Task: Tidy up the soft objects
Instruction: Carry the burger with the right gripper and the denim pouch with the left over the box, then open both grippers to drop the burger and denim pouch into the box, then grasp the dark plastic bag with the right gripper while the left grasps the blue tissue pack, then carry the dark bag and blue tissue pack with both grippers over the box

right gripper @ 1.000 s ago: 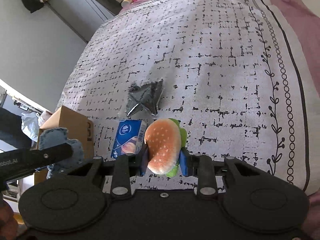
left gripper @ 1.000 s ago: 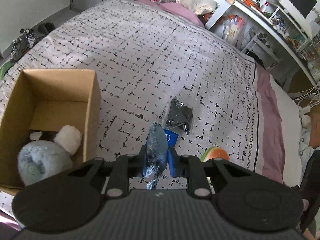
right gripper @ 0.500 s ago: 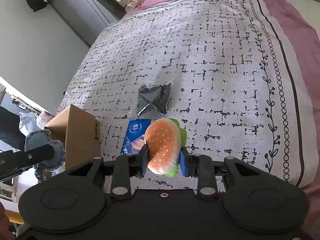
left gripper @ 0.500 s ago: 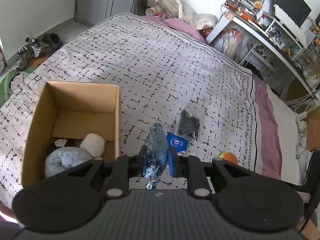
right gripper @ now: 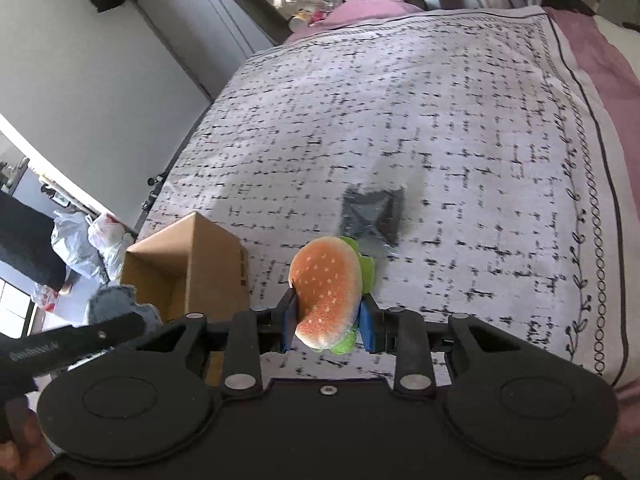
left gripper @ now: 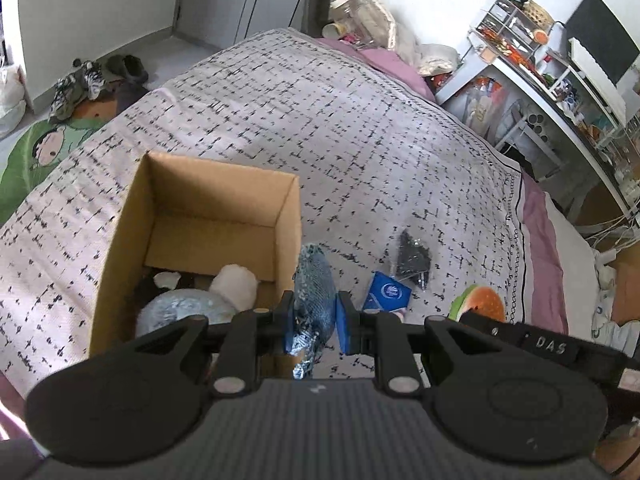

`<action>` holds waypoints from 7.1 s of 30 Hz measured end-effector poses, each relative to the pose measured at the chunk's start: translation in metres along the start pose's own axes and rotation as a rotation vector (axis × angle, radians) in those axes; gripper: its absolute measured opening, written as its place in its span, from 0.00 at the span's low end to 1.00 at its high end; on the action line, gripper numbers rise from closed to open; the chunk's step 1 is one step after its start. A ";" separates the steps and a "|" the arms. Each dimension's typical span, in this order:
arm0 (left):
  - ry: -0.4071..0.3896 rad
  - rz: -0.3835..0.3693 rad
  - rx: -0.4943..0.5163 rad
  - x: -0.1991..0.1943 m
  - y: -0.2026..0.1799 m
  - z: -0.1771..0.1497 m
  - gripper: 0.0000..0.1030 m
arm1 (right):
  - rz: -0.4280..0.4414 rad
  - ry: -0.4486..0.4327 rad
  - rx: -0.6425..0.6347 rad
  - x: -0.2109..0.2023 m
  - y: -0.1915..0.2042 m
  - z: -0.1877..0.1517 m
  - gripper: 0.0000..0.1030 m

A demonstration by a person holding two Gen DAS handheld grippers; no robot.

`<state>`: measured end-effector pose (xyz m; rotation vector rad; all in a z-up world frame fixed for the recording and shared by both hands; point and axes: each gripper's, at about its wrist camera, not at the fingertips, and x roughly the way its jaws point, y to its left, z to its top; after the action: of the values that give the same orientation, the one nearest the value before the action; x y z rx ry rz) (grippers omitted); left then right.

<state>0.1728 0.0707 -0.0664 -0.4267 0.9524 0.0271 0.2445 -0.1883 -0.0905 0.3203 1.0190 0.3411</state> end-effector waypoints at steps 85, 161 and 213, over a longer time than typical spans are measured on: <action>0.007 -0.020 -0.032 -0.009 0.025 0.010 0.79 | -0.009 -0.018 -0.050 -0.015 0.027 0.021 0.97; 0.292 0.067 0.126 0.189 -0.085 -0.003 0.53 | 0.217 0.142 0.185 0.140 -0.090 0.066 0.54; 0.036 -0.032 0.072 0.035 -0.038 0.027 0.52 | -0.045 -0.045 -0.039 0.004 0.015 0.040 0.37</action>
<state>0.2224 0.0396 -0.0675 -0.3769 0.9790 -0.0440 0.2795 -0.1766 -0.0680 0.2685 0.9733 0.3109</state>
